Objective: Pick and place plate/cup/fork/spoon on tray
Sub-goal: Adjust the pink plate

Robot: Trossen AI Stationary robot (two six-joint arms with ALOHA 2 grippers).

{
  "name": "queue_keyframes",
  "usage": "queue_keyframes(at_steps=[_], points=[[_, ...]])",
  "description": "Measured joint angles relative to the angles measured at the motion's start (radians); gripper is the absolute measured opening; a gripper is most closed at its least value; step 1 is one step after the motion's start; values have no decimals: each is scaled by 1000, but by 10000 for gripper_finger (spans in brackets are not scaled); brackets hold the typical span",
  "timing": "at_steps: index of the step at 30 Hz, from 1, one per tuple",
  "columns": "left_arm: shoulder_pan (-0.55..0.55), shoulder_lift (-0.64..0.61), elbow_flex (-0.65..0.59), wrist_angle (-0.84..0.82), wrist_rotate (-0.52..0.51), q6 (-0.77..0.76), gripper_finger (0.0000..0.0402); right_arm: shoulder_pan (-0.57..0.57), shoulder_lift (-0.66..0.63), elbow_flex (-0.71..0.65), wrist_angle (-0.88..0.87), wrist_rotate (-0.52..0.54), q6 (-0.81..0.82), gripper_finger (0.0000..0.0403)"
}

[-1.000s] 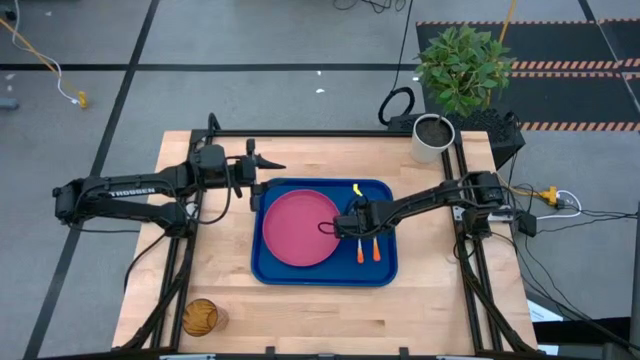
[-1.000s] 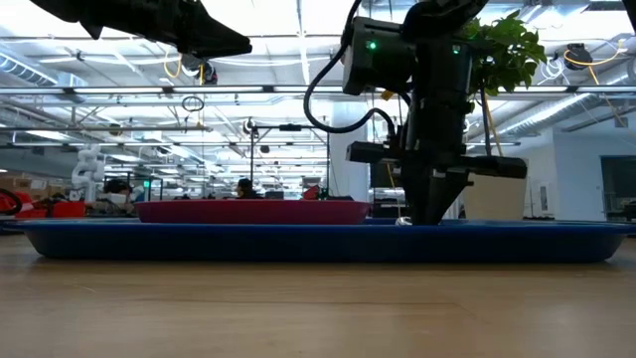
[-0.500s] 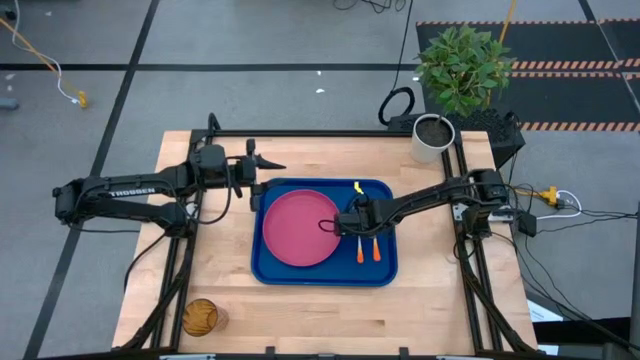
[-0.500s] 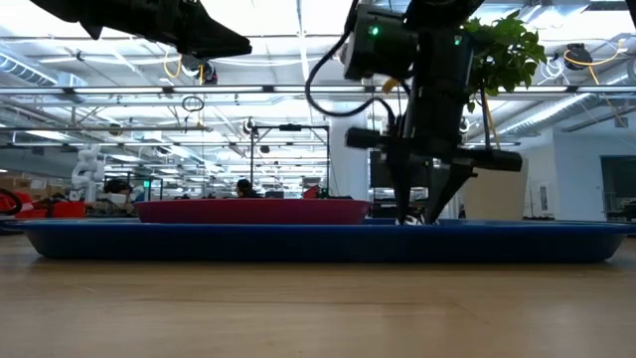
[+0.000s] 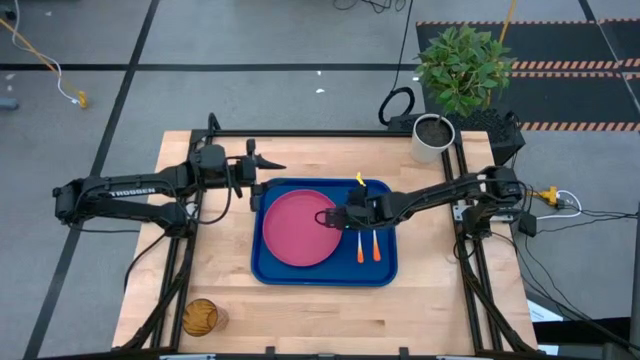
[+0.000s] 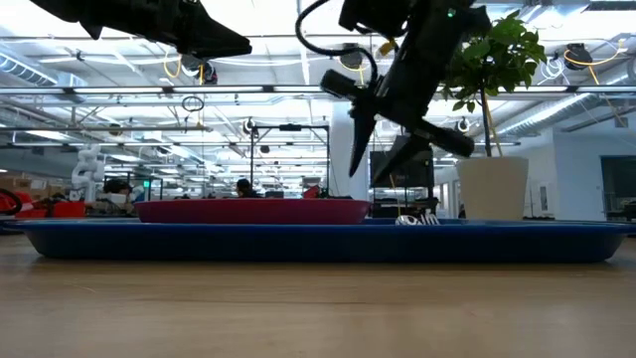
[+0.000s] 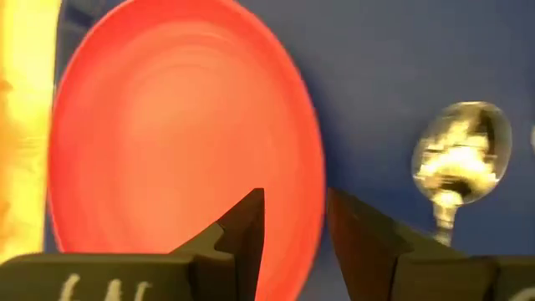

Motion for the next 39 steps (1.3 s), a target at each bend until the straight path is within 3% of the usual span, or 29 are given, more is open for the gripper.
queue_keyframes(at_steps=[25, 39], points=[[0, 0, 0, 17, -1, -5, 168, 13, 89, 1, 21, -83, 1, 125], [0, 0, 0, 21, -1, -6, 168, 32, 87, 0, -62, -130, 37, 125]])
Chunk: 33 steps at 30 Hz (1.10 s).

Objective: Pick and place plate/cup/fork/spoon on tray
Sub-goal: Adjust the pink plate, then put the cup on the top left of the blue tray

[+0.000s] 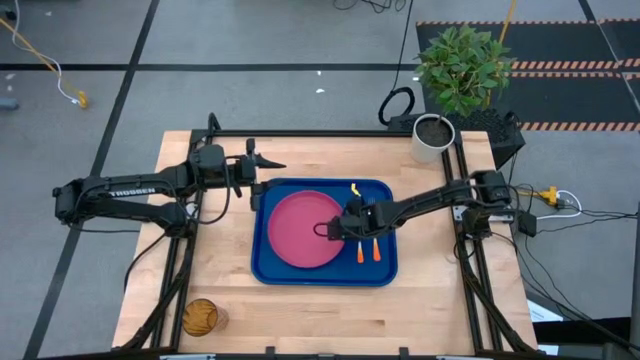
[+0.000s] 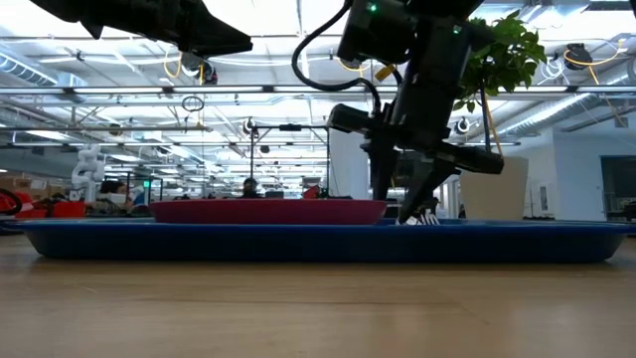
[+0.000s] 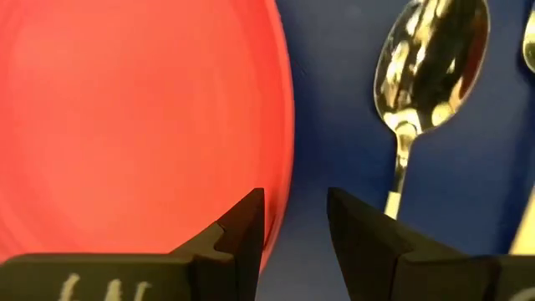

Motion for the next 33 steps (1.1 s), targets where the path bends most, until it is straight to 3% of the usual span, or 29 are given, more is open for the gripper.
queue_keyframes(at_steps=[21, 29, 33], points=[[-3, 0, 0, 3, 6, 0, 168, 3, -45, 0, -99, 8, 4, 125], [-6, 0, 0, 2, 7, -7, 168, 23, -133, -1, -75, 187, -92, 125], [-25, 0, 0, 2, 8, -28, 168, 44, -201, -1, -75, 307, -236, 125]])
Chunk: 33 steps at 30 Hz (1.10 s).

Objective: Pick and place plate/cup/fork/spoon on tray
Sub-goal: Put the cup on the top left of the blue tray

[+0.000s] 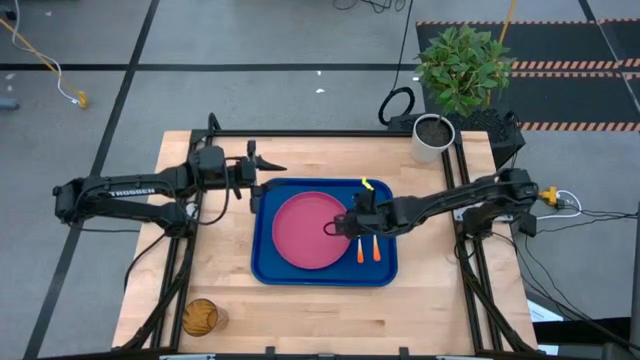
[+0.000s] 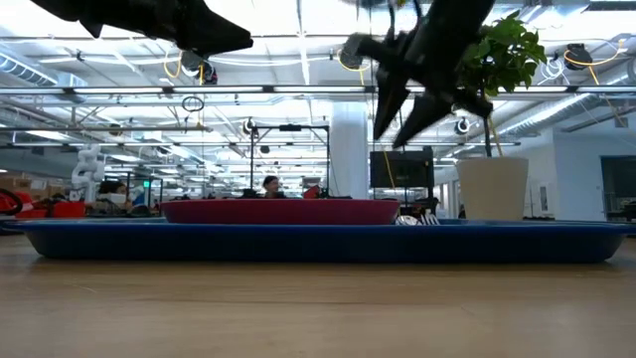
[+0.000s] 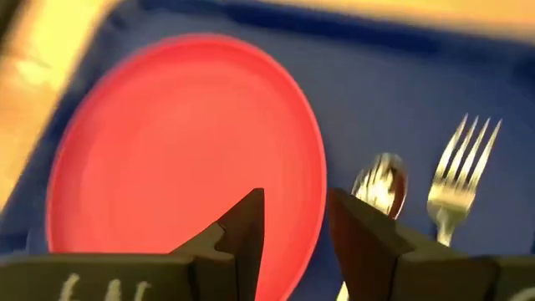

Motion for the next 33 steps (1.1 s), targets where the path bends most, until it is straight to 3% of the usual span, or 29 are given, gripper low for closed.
queue_keyframes(at_steps=[3, 9, 11, 13, 17, 25, 28, 33], points=[[-16, 0, 0, 36, 1, -56, 168, 15, -47, 0, 1, 125, -174, 125], [-60, 0, 1, 56, -5, -138, 168, 56, -93, 0, 77, 564, -523, 125], [-79, 0, 17, 24, -52, -146, 168, 61, -93, 0, 116, 677, -610, 125], [-97, 0, 49, -52, -135, -146, 168, 61, -92, 0, 141, 717, -686, 125], [-141, 0, 165, -272, -301, -149, 168, 44, -92, 0, 187, 664, -815, 125], [-322, 17, 426, -687, -482, -317, 168, 20, -92, -1, 401, 469, -1128, 125], [-411, 32, 487, -804, -514, -421, 168, 20, -93, -35, 557, 340, -1226, 125], [-588, 71, 536, -873, -528, -576, 168, 19, -144, -167, 888, 18, -1331, 125]])
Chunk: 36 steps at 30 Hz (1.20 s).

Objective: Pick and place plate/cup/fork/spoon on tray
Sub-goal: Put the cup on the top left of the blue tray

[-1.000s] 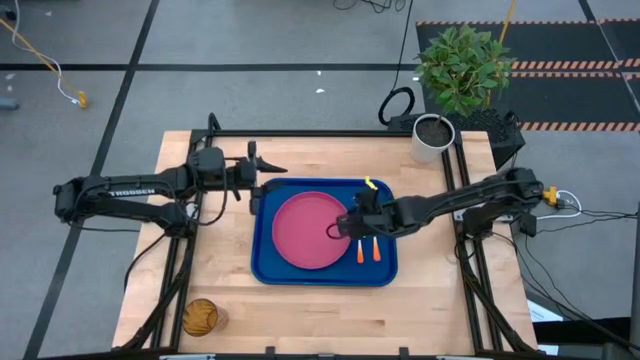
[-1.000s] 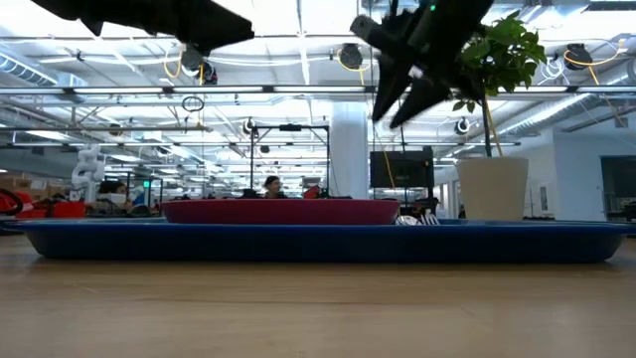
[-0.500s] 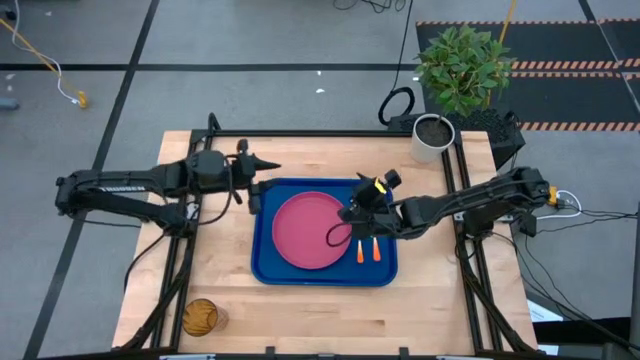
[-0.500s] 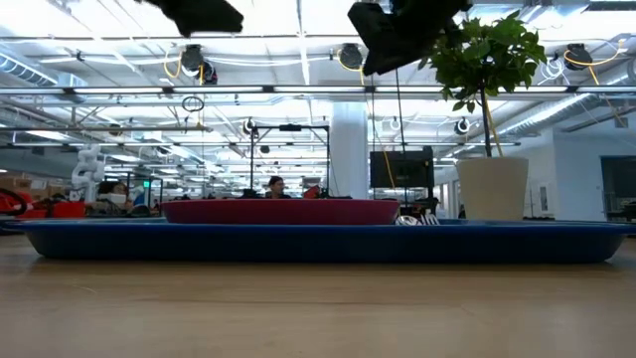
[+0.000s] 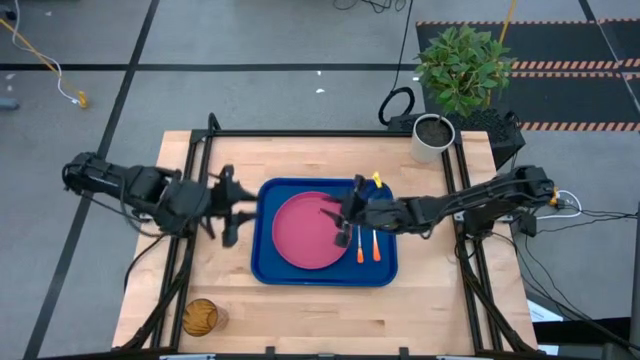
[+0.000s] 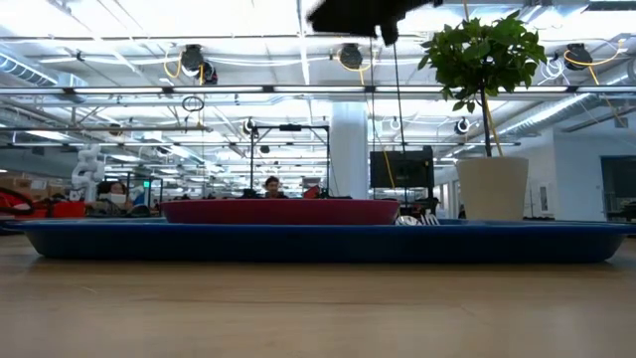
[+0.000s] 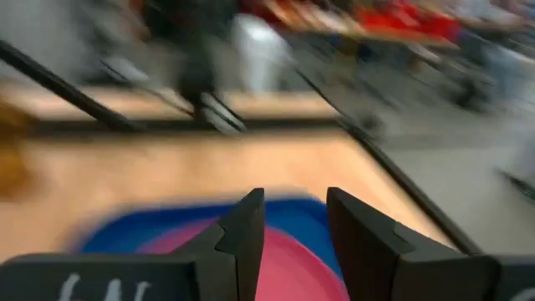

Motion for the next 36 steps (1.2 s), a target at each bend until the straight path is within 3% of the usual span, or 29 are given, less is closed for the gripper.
queue_keyframes(at_steps=[4, 8, 10, 22, 30, 36], points=[[-104, 66, 62, -208, -1, -175, 168, 0, -101, -94, 98, -167, 0, 125], [-175, 176, 132, -576, 31, -436, 168, 9, -210, -165, 104, -220, 25, 125], [-201, 230, 156, -681, 74, -533, 168, 19, -262, -202, 101, -221, 49, 125], [-325, 446, 252, -788, 297, -635, 168, 83, -442, -373, 99, -221, 223, 125], [-365, 458, 264, -816, 402, -695, 168, 143, -439, -388, 99, -222, 281, 125], [-400, 458, 264, -813, 399, -740, 168, 174, -439, -388, 120, -222, 282, 125]])
